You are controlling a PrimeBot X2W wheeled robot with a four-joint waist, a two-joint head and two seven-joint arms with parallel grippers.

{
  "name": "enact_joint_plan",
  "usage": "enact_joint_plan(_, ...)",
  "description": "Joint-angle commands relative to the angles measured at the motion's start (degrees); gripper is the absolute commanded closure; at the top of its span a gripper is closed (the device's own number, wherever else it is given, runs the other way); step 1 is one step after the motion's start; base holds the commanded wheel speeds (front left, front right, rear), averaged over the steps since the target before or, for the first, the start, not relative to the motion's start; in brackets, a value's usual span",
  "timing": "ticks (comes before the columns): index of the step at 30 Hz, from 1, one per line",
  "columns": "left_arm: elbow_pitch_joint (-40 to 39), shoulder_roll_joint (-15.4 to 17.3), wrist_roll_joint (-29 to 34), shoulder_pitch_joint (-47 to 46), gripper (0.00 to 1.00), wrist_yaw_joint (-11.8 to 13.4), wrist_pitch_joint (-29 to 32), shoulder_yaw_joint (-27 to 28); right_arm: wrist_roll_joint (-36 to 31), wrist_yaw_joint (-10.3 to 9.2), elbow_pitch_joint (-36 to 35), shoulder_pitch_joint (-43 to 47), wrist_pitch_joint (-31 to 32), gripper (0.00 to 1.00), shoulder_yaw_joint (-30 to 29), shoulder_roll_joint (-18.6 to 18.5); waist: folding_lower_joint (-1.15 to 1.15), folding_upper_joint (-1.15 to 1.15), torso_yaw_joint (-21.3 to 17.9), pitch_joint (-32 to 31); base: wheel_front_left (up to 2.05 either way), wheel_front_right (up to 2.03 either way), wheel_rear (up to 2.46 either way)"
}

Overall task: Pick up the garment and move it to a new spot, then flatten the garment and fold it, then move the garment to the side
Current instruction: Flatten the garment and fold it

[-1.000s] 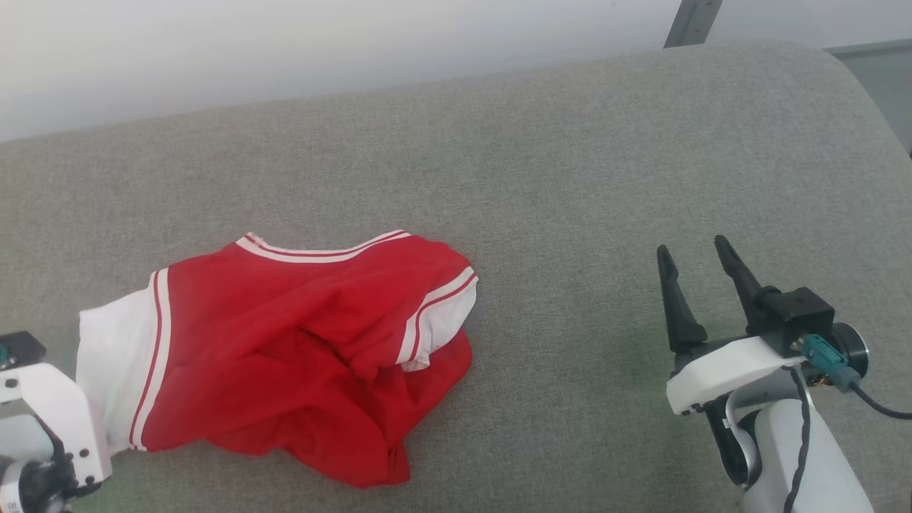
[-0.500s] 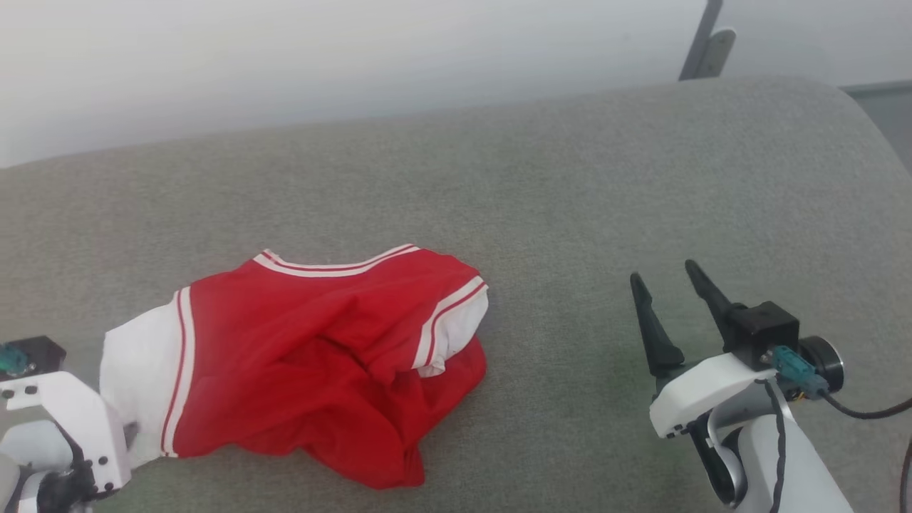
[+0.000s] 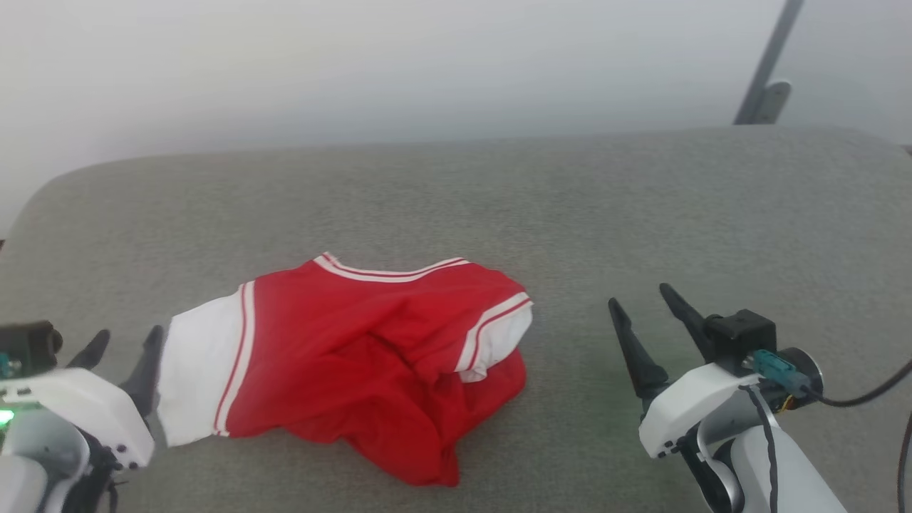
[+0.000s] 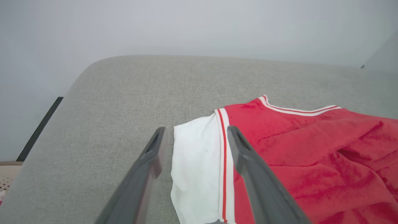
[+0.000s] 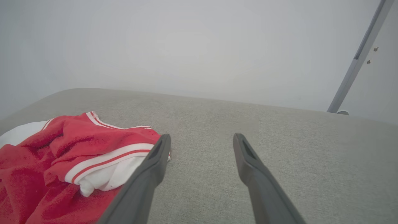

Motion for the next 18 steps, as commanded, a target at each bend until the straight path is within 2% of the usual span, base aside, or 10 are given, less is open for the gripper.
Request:
enact_joint_plan(1, -1.0, -0.9, 1.5, 1.7, 0.0, -0.9, -4.2, 0.4, 1.6, 0.0, -0.4, 0.4, 1.2, 0.0, 1.1, -0.6, 0.0, 0.0, 1.9, -0.4, 0.0, 0.0, 0.0)
enact_joint_plan(5, -1.9, -2.5, 3.4, 4.1, 0.0, -1.2, -13.0, 1.3, 4.7, 0.0, -0.9, 0.3, 4.3, 0.0, 4.0, -2.1, 0.0, 0.0, 4.4, -0.6, 0.0, 0.0, 0.0)
enact_joint_plan(6, -1.9, -2.5, 3.4, 4.1, 0.0, -1.2, -13.0, 1.3, 4.7, 0.0, -0.9, 0.3, 4.3, 0.0, 4.0, -2.1, 0.0, 0.0, 4.4, -0.6, 0.0, 0.0, 0.0)
enact_joint_plan(10, -3.0, -5.2, 4.6, 6.3, 0.0, -1.8, -20.1, 2.1, 8.0, 0.0, -2.0, -1.0, 9.3, 0.0, 7.8, -4.7, 0.0, 0.0, 7.8, -0.2, 0.0, 0.0, 0.0)
enact_joint_plan(18, -3.9, -10.5, 6.9, 9.2, 0.0, -2.6, -22.5, 4.8, 11.6, 0.0, -2.0, -3.8, 20.7, 0.0, 11.8, -9.0, 0.0, 0.0, 13.6, 1.9, 0.0, 0.0, 0.0)
